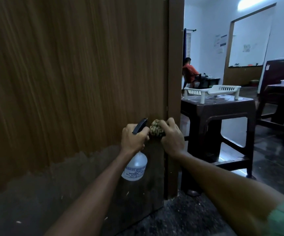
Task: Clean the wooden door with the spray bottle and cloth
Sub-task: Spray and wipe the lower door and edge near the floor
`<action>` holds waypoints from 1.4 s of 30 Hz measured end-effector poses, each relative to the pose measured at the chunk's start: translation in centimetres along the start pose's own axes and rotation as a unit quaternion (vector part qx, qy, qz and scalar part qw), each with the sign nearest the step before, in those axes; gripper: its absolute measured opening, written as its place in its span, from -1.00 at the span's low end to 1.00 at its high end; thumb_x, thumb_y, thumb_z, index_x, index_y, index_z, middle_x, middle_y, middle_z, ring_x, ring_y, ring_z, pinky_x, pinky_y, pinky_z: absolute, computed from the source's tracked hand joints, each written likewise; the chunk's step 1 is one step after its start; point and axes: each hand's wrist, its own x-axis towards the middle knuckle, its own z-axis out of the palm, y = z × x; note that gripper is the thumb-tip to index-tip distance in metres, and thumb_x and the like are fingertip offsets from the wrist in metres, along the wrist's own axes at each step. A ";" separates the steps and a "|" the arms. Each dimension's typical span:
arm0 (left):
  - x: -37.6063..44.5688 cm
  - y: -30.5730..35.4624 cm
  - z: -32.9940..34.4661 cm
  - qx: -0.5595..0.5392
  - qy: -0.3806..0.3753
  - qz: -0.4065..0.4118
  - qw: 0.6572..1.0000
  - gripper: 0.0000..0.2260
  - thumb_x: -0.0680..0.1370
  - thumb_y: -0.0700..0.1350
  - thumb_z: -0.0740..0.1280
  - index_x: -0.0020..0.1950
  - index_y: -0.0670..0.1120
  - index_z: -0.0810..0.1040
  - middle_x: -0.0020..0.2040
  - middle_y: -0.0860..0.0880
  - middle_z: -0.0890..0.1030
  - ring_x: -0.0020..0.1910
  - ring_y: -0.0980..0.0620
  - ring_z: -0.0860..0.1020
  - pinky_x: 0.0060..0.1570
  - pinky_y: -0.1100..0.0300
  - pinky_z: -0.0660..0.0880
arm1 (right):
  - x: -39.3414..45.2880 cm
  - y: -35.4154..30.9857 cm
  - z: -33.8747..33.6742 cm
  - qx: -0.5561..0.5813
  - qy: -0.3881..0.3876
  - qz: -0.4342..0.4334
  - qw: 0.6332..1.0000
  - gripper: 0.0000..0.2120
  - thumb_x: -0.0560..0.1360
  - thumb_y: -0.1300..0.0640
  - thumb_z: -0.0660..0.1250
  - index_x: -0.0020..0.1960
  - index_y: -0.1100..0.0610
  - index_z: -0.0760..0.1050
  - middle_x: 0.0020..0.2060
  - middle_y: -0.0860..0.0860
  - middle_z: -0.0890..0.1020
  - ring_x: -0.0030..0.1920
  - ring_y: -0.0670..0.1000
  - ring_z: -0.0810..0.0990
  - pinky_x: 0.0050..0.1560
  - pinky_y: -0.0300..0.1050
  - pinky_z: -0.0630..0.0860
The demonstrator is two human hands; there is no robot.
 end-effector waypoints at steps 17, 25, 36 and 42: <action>-3.9 -7.1 2.4 0.130 0.032 -0.078 0.988 -0.63 0.46 0.07 0.42 -0.45 -0.08 0.45 -0.47 -0.01 0.50 -0.46 -0.05 0.49 -0.39 0.09 0.39 | -2.8 1.0 1.7 -0.068 -0.035 -0.055 0.996 -0.46 0.43 0.33 0.26 0.39 0.08 0.37 0.22 0.17 0.40 0.09 0.19 0.49 -0.19 0.01 0.57; -3.8 -8.2 0.6 0.085 0.033 0.010 0.996 -0.70 0.50 -0.04 0.36 -0.36 -0.20 0.51 -0.44 -0.18 0.55 -0.49 -0.11 0.51 -0.46 0.01 0.40 | -6.4 3.0 1.9 -0.101 -0.237 -0.155 0.954 -0.39 0.45 0.29 0.42 0.38 0.03 0.21 0.27 0.09 0.29 0.15 0.18 0.52 -0.15 0.02 0.60; -4.6 -8.8 -1.0 0.128 0.043 0.087 0.987 -0.68 0.51 0.00 0.32 -0.36 -0.18 0.46 -0.45 -0.15 0.48 -0.50 -0.11 0.46 -0.47 -0.05 0.38 | -7.3 2.1 3.0 -0.158 -0.254 -0.227 0.927 -0.31 0.48 0.19 0.44 0.49 -0.01 0.17 0.31 0.16 0.29 0.09 0.23 0.57 -0.21 0.00 0.52; -6.3 -10.1 -3.2 0.124 0.029 0.097 0.987 -0.65 0.50 0.01 0.33 -0.39 -0.15 0.37 -0.49 -0.12 0.43 -0.55 0.03 0.34 -0.49 0.00 0.25 | -3.6 -0.8 2.0 -0.050 -0.124 -0.208 0.969 -0.43 0.45 0.16 0.39 0.42 0.05 0.35 0.24 0.15 0.37 0.11 0.19 0.57 -0.24 -0.16 0.39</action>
